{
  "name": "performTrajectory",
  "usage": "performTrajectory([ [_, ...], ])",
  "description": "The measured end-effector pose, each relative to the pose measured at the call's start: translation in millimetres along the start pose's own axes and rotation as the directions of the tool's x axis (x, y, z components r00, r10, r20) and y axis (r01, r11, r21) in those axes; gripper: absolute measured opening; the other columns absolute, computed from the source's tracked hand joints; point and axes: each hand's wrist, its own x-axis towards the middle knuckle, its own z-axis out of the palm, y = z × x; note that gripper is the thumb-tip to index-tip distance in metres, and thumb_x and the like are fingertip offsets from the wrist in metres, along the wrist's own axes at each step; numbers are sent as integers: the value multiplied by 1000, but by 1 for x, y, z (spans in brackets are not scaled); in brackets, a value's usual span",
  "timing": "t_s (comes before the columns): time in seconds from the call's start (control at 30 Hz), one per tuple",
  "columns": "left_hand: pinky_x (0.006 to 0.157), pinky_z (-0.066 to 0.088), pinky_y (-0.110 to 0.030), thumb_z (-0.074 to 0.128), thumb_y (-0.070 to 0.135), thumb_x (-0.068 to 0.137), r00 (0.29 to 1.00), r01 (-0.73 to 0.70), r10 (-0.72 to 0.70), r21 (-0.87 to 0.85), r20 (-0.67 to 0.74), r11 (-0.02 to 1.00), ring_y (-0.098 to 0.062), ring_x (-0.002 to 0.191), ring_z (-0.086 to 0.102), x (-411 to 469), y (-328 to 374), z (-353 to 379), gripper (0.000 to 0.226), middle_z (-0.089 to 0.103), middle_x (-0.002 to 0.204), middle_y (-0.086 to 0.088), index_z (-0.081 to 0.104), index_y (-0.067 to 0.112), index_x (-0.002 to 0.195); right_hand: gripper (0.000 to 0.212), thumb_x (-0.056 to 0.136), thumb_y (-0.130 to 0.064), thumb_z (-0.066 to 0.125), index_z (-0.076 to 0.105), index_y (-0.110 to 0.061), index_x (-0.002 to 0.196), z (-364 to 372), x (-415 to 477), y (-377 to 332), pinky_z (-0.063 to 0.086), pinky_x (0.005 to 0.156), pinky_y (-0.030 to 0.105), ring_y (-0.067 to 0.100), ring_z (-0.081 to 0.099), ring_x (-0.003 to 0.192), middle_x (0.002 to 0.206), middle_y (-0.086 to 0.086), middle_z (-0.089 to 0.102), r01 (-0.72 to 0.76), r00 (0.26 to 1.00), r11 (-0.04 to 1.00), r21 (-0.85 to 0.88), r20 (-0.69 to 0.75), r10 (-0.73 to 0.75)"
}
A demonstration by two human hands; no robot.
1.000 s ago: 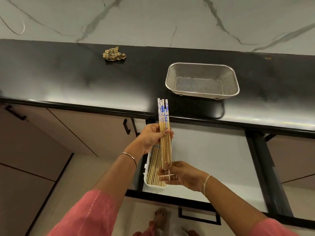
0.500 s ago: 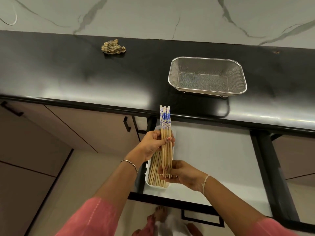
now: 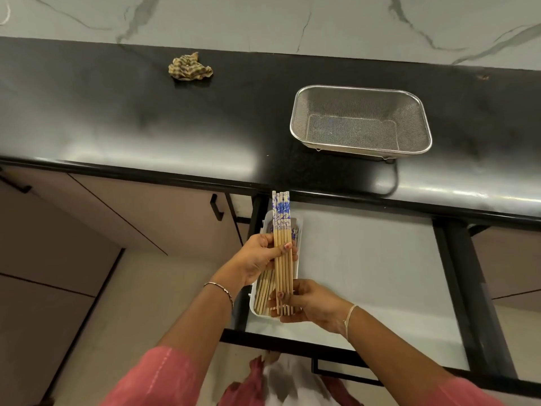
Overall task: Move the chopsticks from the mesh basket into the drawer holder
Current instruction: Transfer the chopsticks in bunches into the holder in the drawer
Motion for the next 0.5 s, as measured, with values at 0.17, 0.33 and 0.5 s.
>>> performTrajectory([
  [0.17, 82, 58, -34, 66, 10, 87, 997, 80, -81, 54, 17, 995, -24, 96, 71, -7, -15, -1, 32, 73, 103, -15, 63, -2, 116, 20, 93, -14, 58, 67, -7, 110, 3, 4, 1, 57, 86, 39, 27, 71, 99, 113, 17, 71, 23, 999, 999, 30, -34, -22],
  [0.33, 80, 58, -34, 63, 7, 89, 996, 74, -72, 40, -45, 996, -22, 90, 72, -10, -30, -5, 25, 74, 97, -13, 62, 0, 113, 26, 92, -16, 61, 65, -5, 115, 5, 7, 3, 59, 80, 34, 23, 71, 99, 110, 15, 72, -5, 998, 1000, -26, -61, 3],
  [0.5, 70, 60, -30, 63, 8, 90, 977, 135, -110, 128, -180, 983, -19, 83, 73, -6, -42, -9, 24, 73, 95, -14, 61, 0, 112, 22, 87, -18, 69, 67, -4, 103, -5, 5, 2, 57, 64, 25, 17, 72, 78, 95, 11, 74, 50, 962, 994, -95, -264, -74],
])
